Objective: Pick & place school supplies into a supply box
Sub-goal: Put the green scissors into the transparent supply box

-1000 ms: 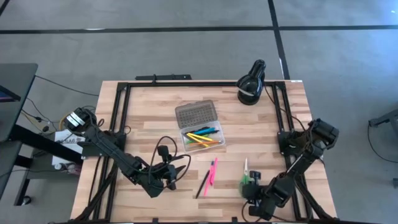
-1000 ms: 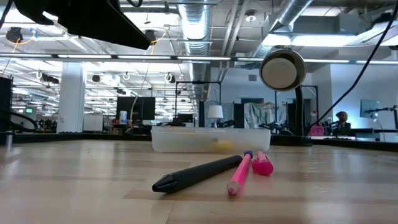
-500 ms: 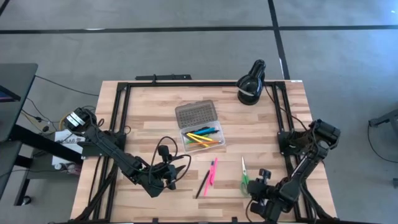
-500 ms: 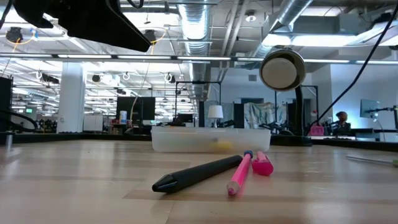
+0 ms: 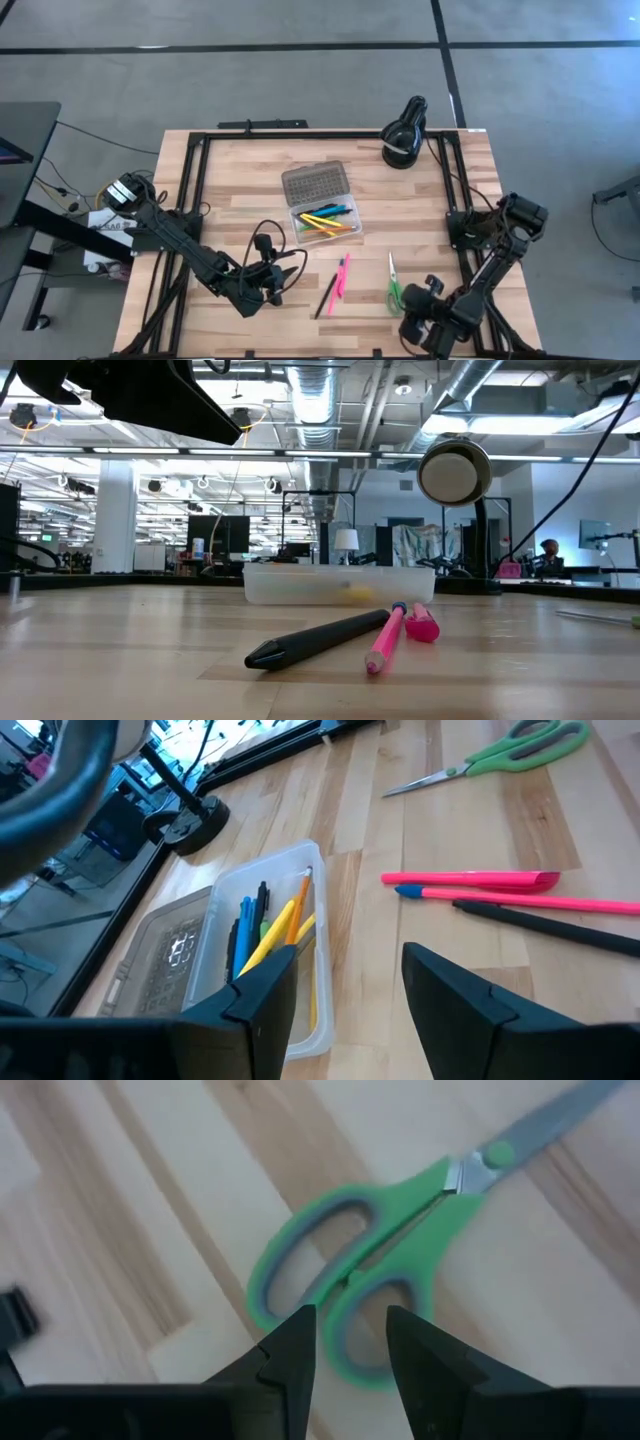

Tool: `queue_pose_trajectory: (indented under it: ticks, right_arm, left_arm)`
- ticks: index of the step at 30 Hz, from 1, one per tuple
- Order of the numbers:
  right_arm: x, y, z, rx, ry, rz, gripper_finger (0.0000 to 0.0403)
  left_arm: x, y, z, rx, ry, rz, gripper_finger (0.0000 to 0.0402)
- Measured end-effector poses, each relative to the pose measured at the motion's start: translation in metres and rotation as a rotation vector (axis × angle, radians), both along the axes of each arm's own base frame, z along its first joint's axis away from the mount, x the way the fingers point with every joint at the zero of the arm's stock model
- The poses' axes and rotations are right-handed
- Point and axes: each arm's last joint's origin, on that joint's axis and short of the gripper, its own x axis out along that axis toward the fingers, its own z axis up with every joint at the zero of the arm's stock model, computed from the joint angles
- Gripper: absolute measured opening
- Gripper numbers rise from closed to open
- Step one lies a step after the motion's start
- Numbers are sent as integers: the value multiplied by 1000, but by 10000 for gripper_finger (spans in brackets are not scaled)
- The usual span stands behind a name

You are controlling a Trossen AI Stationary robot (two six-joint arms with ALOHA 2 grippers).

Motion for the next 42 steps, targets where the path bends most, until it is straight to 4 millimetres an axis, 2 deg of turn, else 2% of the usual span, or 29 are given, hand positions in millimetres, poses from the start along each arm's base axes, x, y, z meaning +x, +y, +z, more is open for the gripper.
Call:
queue_pose_trajectory:
  ticks: [5, 12, 29, 42]
  right_arm:
    - [8, -2, 0, 56, -27, -88, 118]
    - [22, -5, 0, 126, -11, -125, 118]
    - [23, -6, 0, 141, 31, -116, 121]
    - [23, -8, -1, 131, 43, -100, 185]
  left_arm:
    - [0, 0, 0, -4, -1, 2, 177]
    - [-1, 1, -1, 1, 10, 4, 177]
    - [-2, 1, -2, 3, 24, 6, 177]
    - [-2, 1, -2, 2, 24, 6, 177]
